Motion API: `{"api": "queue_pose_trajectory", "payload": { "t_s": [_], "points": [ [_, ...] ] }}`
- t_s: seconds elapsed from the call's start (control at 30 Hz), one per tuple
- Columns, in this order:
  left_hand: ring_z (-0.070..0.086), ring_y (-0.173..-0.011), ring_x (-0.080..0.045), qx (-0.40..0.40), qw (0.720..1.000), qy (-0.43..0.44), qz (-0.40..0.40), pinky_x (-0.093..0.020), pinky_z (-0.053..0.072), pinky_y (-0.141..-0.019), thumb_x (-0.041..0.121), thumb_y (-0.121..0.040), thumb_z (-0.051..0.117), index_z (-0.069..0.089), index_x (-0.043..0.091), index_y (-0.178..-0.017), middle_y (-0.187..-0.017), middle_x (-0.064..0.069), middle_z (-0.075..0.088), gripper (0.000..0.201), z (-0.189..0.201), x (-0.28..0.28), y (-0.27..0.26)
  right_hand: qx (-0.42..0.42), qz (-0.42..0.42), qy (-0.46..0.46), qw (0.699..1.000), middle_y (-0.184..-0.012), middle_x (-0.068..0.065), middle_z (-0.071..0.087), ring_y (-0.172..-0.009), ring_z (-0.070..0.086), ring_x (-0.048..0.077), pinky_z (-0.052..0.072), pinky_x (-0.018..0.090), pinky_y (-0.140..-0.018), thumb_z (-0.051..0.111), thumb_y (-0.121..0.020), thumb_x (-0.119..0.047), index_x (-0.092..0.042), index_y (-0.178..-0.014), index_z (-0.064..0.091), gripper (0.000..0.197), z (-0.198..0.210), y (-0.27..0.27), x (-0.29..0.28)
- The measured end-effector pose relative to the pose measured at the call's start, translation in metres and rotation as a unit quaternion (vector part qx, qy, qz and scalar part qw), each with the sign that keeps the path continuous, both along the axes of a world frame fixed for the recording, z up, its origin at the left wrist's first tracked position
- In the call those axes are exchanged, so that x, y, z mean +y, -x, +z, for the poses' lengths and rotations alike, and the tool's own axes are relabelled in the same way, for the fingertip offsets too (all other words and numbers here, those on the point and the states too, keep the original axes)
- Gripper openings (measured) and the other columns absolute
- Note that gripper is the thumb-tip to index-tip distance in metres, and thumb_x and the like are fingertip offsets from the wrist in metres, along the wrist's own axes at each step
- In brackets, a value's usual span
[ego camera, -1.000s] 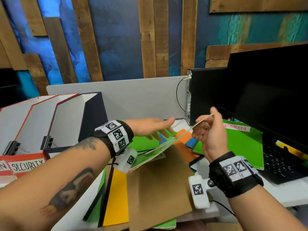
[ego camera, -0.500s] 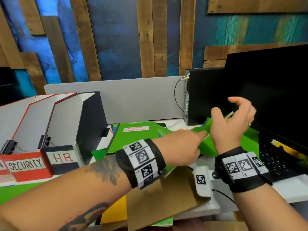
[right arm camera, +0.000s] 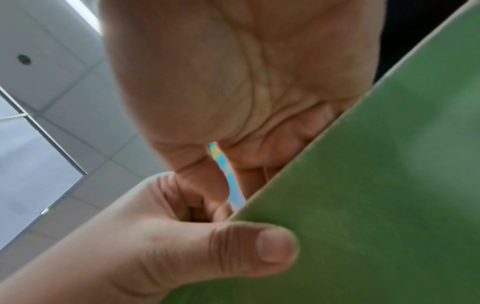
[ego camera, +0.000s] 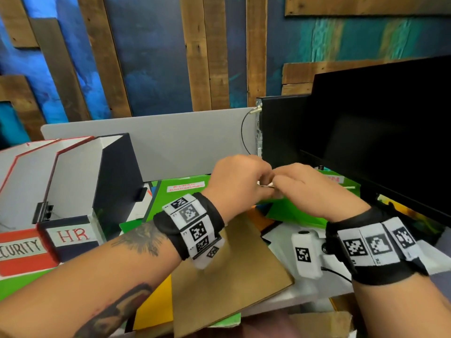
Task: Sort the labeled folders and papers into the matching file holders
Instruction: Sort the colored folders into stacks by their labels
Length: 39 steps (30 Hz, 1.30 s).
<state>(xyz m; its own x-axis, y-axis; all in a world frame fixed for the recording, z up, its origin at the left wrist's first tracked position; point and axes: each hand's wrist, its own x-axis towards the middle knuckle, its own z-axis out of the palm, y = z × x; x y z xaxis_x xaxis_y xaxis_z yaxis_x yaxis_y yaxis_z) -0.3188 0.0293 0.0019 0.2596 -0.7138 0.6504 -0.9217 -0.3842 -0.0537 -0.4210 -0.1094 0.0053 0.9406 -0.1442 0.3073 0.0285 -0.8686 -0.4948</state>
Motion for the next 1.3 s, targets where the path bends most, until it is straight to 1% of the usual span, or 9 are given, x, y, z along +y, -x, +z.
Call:
{"api": "queue_pose_trajectory", "payload": {
  "t_s": [0.17,0.33,0.5,0.6,0.83,0.97,1.13,1.23,1.3],
  "points": [
    [0.056,-0.066,-0.01,0.093,0.991,-0.035,0.094,-0.034,0.05,-0.058,0.081,-0.06,0.072,0.06,0.024,-0.07,-0.066,0.007,0.06,0.059,0.001,0.006,-0.004,0.094,-0.033,0.164,0.981,-0.091,-0.004,0.067,-0.087,0.063,0.018,0.053,0.036,-0.074,0.06,-0.086,-0.019,-0.034,-0.11,0.07,0.03,-0.006,0.002,0.008],
    [0.062,-0.083,-0.012,0.353,0.92,-0.122,0.121,-0.031,0.05,-0.066,0.072,-0.056,0.084,0.067,0.025,-0.092,-0.087,0.006,0.069,0.061,0.003,0.015,-0.021,0.165,-0.104,0.259,0.946,-0.093,-0.002,0.06,-0.097,0.063,0.025,0.045,0.033,-0.074,0.053,-0.095,-0.015,-0.029,-0.122,0.065,0.033,-0.019,-0.009,0.019],
    [0.061,-0.101,-0.021,0.328,0.906,-0.149,0.223,-0.032,0.051,-0.082,0.064,-0.074,0.077,0.063,0.018,-0.117,-0.101,0.003,0.063,0.064,-0.008,0.033,-0.042,0.184,-0.202,0.25,0.929,-0.132,0.008,0.061,-0.121,0.059,0.031,0.042,0.036,-0.081,0.041,-0.101,-0.011,-0.02,-0.139,0.052,0.041,-0.027,-0.013,0.025],
    [0.063,-0.101,-0.026,0.312,0.875,-0.232,0.288,-0.027,0.043,-0.067,0.057,-0.089,0.066,0.064,0.01,-0.121,-0.114,-0.008,0.066,0.057,-0.021,0.045,-0.049,0.191,-0.234,0.233,0.925,-0.131,0.009,0.061,-0.12,0.06,0.031,0.039,0.035,-0.079,0.038,-0.101,-0.011,-0.017,-0.134,0.051,0.036,-0.037,-0.023,0.015],
    [0.064,-0.097,-0.021,0.321,0.781,-0.369,0.388,-0.027,0.047,-0.081,0.07,-0.085,0.061,0.068,0.015,-0.111,-0.109,-0.003,0.068,0.061,-0.066,0.063,-0.071,0.288,-0.212,0.153,0.921,-0.131,0.014,0.063,-0.119,0.06,0.032,0.047,0.036,-0.096,0.039,-0.101,-0.012,-0.01,-0.125,0.061,0.033,-0.103,-0.056,-0.031],
    [0.061,-0.123,-0.023,0.327,0.775,-0.36,0.405,-0.031,0.047,-0.097,0.073,-0.088,0.054,0.06,0.011,-0.133,-0.133,-0.006,0.064,0.077,-0.082,0.068,-0.07,0.294,-0.233,0.116,0.92,-0.119,0.007,0.066,-0.11,0.064,0.028,0.051,0.034,-0.09,0.06,-0.095,-0.034,-0.012,-0.122,0.063,0.035,-0.108,-0.059,-0.043],
    [0.066,-0.112,-0.023,0.453,0.751,-0.25,0.41,-0.032,0.055,-0.094,0.059,-0.073,0.083,0.05,0.006,-0.14,-0.128,-0.007,0.065,0.091,-0.091,0.073,-0.087,0.361,-0.18,0.082,0.911,-0.12,0.005,0.066,-0.098,0.062,0.02,0.049,0.029,-0.077,0.066,-0.083,-0.07,-0.01,-0.125,0.06,0.073,-0.104,-0.055,-0.034],
    [0.068,-0.097,-0.019,0.576,0.706,-0.149,0.384,-0.029,0.061,-0.083,0.038,-0.059,0.097,0.055,0.009,-0.13,-0.12,-0.007,0.065,0.087,-0.097,0.077,-0.094,0.321,-0.081,0.023,0.943,-0.143,-0.003,0.054,-0.132,0.052,0.02,0.042,0.033,-0.102,0.067,-0.08,-0.07,-0.017,-0.145,0.048,0.086,-0.094,-0.057,-0.018],
    [0.065,-0.079,-0.016,0.598,0.695,-0.149,0.371,-0.021,0.057,-0.062,0.041,-0.062,0.096,0.059,0.011,-0.117,-0.114,-0.005,0.066,0.073,-0.098,0.079,-0.095,0.309,0.018,-0.037,0.95,-0.144,-0.017,0.046,-0.143,0.041,0.015,0.031,0.031,-0.115,0.07,-0.073,-0.075,-0.03,-0.15,0.043,0.093,-0.086,-0.058,0.001]
  ]
}}
